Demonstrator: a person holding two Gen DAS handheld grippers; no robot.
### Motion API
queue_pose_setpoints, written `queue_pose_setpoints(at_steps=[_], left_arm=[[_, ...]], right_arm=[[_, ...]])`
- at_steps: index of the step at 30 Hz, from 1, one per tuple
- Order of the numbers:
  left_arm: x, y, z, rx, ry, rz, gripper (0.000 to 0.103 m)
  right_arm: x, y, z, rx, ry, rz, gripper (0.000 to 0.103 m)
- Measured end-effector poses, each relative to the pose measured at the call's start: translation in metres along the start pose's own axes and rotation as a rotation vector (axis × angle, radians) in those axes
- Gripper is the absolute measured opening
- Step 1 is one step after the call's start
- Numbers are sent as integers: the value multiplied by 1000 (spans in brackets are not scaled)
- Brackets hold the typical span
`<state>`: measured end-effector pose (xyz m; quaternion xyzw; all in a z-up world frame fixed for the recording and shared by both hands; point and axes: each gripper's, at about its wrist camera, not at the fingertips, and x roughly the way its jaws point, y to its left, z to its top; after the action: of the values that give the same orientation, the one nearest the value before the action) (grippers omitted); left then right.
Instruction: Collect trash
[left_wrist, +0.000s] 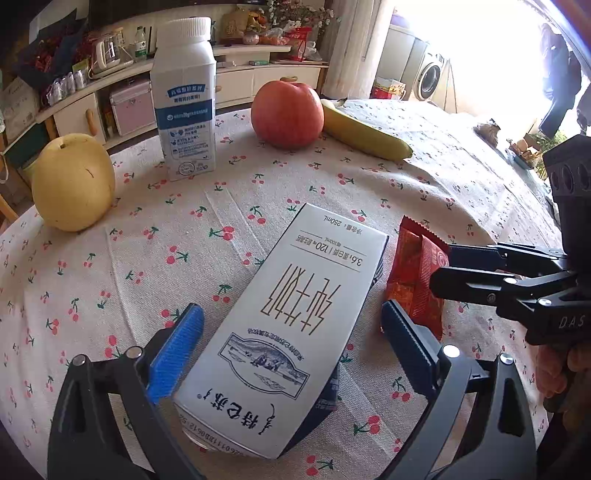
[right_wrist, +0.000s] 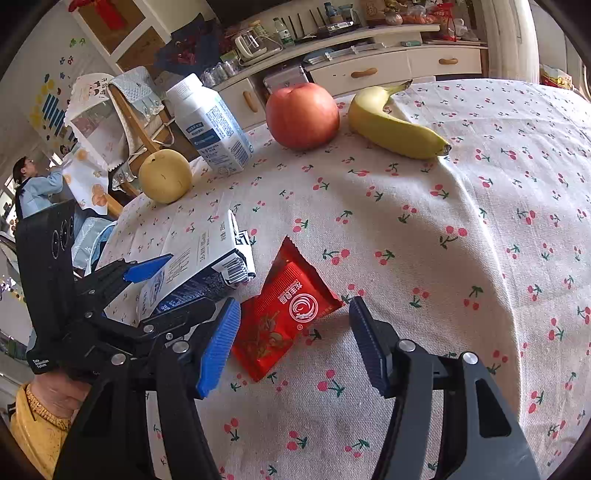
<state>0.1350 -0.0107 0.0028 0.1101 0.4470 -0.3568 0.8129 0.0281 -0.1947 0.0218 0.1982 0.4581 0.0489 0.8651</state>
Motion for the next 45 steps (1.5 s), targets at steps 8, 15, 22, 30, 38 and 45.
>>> queue_pose_setpoints(at_steps=[8, 15, 22, 30, 38, 45], left_arm=[[-7, 0, -5, -42, -32, -4, 71], [-17, -2, -16, -112, -53, 46, 62], [-39, -4, -41, -196, -76, 112, 61], [-85, 5, -85, -336, -121, 189, 61], [-130, 0, -131, -443, -166, 217, 61], [-160, -7, -162, -491, -207, 226, 61]], right_arm=[[10, 11, 5, -82, -26, -50, 63], [16, 18, 5, -138, -36, -79, 67], [24, 33, 1, -234, -34, -131, 75], [27, 34, 1, -266, -41, -147, 59], [23, 40, -3, -280, -34, -98, 51], [24, 53, -9, -300, -25, -53, 49]])
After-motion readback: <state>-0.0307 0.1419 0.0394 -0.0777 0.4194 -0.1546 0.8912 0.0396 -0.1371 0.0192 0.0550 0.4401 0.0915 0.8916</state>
